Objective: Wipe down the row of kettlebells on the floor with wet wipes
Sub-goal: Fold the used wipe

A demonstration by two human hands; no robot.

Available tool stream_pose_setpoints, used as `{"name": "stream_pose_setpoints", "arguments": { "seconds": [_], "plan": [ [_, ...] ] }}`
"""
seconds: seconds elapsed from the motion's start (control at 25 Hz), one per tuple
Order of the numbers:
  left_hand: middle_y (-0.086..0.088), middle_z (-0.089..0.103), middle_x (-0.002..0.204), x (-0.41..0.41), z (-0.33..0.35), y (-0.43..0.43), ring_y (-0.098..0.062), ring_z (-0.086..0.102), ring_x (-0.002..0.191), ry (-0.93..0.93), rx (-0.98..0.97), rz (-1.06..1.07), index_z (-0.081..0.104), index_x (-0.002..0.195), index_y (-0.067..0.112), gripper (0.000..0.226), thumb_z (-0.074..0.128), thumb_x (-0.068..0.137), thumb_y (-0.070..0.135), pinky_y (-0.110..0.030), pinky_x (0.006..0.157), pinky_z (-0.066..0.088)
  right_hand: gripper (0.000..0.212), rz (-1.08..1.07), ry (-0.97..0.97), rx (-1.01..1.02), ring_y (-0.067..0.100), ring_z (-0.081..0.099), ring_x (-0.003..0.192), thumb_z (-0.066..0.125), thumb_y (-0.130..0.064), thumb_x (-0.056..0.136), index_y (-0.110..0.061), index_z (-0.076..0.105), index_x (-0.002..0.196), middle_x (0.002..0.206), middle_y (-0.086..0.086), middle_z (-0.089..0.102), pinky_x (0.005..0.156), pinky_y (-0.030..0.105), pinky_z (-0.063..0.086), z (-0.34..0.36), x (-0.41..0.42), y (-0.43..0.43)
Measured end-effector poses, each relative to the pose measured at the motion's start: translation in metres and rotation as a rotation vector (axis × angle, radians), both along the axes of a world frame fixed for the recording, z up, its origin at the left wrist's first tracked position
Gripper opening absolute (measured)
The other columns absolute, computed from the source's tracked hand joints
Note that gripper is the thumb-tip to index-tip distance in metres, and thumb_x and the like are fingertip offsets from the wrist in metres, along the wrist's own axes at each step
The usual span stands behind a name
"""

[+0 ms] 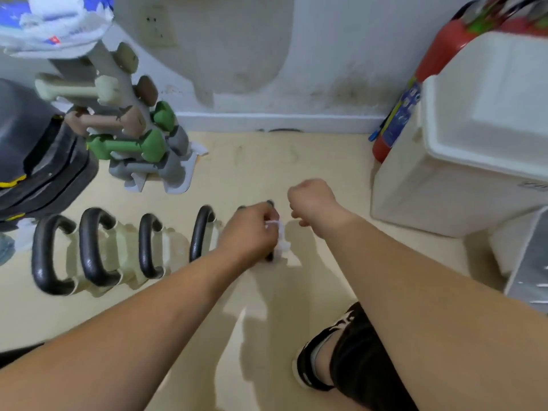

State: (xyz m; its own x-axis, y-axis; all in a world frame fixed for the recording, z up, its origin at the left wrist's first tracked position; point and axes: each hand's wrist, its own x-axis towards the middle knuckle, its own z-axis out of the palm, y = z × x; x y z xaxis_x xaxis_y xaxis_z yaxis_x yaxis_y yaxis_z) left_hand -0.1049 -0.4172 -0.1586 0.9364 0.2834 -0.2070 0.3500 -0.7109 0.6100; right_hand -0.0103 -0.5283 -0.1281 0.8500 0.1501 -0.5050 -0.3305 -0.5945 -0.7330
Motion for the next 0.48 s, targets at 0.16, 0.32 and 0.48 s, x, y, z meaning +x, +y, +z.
{"name": "stream_pose_setpoints", "arguments": {
  "seconds": [0.16, 0.32, 0.48],
  "plan": [
    [0.004, 0.067, 0.081, 0.059, 0.068, -0.04, -0.018, 0.065, 0.075, -0.229, -0.174, 0.024, 0.059, 0.084, 0.027, 0.011, 0.057, 0.088, 0.017, -0.033, 0.064, 0.054, 0.019, -0.004, -0.41, -0.12, 0.028, 0.056, 0.078, 0.048, -0.018, 0.086, -0.007, 0.062, 0.078, 0.079, 0.012, 0.06, 0.066, 0.026, 0.039, 0.089, 0.079, -0.045],
    [0.003, 0.069, 0.082, 0.112, 0.112, -0.093, -0.019, 0.065, 0.072, -0.311, -0.32, -0.049, 0.063, 0.08, 0.019, 0.013, 0.056, 0.086, 0.009, -0.024, 0.052, 0.052, 0.022, -0.245, -0.747, -0.245, 0.028, 0.06, 0.077, 0.039, -0.029, 0.088, -0.02, 0.054, 0.076, 0.085, 0.004, 0.062, 0.066, 0.035, 0.048, 0.112, 0.112, -0.109],
    [0.008, 0.07, 0.078, 0.153, 0.139, -0.14, -0.005, 0.065, 0.062, -0.286, -0.316, -0.169, 0.072, 0.091, 0.023, 0.015, 0.061, 0.088, 0.012, -0.015, 0.053, 0.044, 0.032, -0.437, -0.87, -0.309, 0.028, 0.058, 0.094, 0.038, -0.036, 0.088, -0.019, 0.064, 0.099, 0.104, 0.005, 0.059, 0.08, 0.041, 0.05, 0.123, 0.138, -0.16]
  ]
}}
